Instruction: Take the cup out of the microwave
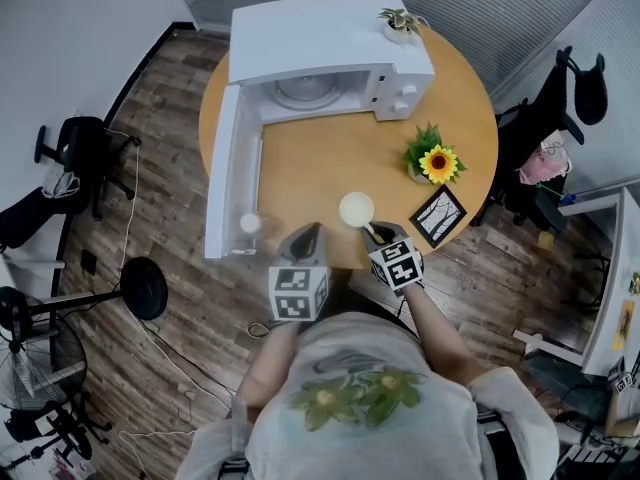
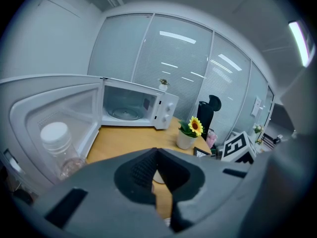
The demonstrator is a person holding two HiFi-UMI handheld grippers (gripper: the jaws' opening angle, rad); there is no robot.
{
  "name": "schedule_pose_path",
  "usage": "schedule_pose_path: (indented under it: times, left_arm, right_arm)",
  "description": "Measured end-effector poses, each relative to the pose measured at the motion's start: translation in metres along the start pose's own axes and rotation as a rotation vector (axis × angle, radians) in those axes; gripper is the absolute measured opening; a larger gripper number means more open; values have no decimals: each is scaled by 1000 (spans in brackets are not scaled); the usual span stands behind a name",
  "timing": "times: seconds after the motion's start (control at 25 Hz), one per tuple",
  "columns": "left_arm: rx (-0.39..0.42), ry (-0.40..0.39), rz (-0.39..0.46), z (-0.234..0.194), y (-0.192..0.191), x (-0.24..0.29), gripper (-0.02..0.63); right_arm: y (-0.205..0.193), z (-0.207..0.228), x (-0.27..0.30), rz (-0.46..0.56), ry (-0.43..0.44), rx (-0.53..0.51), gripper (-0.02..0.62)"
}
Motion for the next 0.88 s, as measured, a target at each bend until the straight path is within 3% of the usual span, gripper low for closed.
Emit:
schedule_pose_path:
  times: [0.4, 0.88]
  left_arm:
    - [9, -14, -2, 4, 0, 1, 3]
    - [34, -22, 34, 9, 19, 2, 3]
  right_arm:
    - [2, 0, -7, -35, -3, 31, 91]
    - [56, -5, -55, 159, 25, 103, 98]
Point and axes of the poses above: the fingertips, and each gripper's own axes: x forward along the fingers, z to its right, y out of its top, the point moved 2 cm from there along -x, backward along the fingers, and after that the axes turned 12 degrees about x, right-handed, at the moved point
